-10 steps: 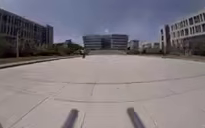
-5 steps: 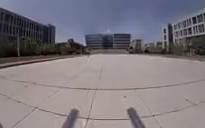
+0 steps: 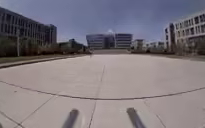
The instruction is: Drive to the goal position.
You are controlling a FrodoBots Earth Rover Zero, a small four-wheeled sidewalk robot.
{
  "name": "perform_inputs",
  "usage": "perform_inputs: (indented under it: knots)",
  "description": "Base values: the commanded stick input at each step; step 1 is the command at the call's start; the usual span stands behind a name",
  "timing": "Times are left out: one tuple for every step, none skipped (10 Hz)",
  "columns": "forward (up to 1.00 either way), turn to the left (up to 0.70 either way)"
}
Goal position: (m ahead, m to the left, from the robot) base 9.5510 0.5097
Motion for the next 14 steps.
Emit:
perform_inputs:
  knots:
    - [0.70, 0.00]
    - [0.70, 0.00]
    - [0.70, 0.00]
    - [0.70, 0.00]
    - [0.70, 0.00]
    - [0.70, 0.00]
    - [0.70, 0.00]
    - [0.70, 0.00]
    - [0.70, 0.00]
    - [0.70, 0.00]
    - [0.70, 0.00]
    - [0.70, 0.00]
    - [0.70, 0.00]
    - [0.70, 0.00]
